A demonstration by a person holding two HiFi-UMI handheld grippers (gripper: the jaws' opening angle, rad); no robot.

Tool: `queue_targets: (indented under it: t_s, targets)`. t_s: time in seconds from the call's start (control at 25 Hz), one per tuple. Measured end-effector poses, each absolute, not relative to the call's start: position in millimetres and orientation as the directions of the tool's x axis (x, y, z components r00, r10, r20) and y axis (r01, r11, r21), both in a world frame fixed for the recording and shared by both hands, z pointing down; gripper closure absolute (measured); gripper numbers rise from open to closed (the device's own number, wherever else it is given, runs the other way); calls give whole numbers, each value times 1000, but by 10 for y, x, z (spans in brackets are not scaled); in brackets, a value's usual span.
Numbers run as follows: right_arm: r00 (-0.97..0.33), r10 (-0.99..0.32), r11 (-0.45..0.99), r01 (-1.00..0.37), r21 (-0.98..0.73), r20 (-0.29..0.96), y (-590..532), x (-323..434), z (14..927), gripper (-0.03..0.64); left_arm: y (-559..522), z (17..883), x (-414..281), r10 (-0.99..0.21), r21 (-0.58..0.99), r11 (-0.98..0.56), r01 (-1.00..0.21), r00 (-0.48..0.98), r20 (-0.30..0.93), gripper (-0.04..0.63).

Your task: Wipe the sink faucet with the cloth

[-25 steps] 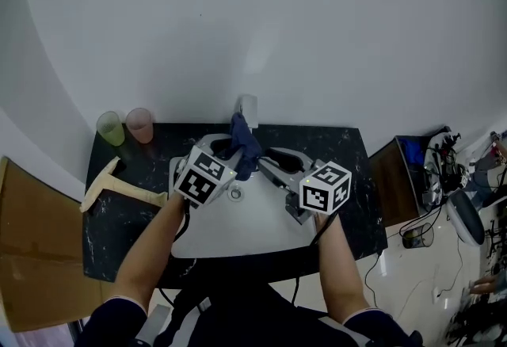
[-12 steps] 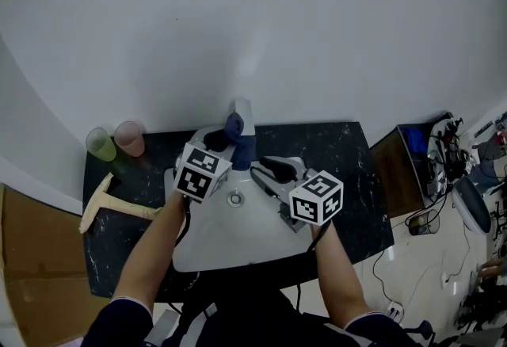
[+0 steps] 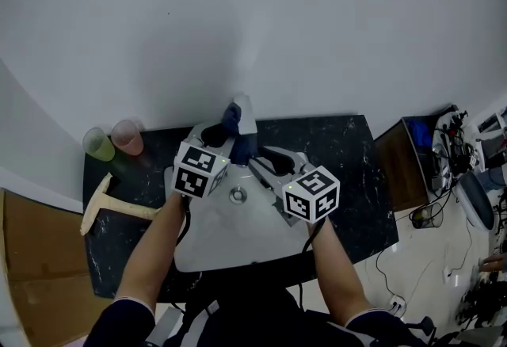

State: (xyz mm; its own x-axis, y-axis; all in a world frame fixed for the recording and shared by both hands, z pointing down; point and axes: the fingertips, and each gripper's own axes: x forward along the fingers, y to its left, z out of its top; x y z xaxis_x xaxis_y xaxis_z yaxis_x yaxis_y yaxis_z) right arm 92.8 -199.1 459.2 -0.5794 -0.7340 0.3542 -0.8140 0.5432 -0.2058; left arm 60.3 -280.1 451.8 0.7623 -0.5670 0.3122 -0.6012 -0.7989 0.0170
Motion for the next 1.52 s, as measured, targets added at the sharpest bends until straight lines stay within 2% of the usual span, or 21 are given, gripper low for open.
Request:
queue_targets:
  t_s: [0.72, 0.88, 1.08, 1.24, 1.52]
  targets:
    - [-588, -716, 531, -809, -253, 376, -1757, 872, 4670, 457, -2028, 4601, 320, -455, 3, -871, -491, 811, 368, 531]
    - [-602, -725, 543, -798, -259, 335, -1773, 811, 4561, 443, -2008, 4547, 129, -502, -5, -844, -536, 787, 358, 532]
    - [-578, -763, 532, -816, -227, 289, -1900, 821, 4392, 437, -2141, 4152, -78, -598, -40, -794, -607, 768, 229, 534]
    - [-530, -782, 513, -846, -144, 328, -2012, 841, 4465, 473, -2218, 3952, 39, -584, -57, -809, -585, 790, 189, 533]
    - [-494, -773, 530, -848, -24, 397, -2031, 794, 4645, 572, -2486, 3985, 400, -547, -95, -836, -540, 807, 223, 532]
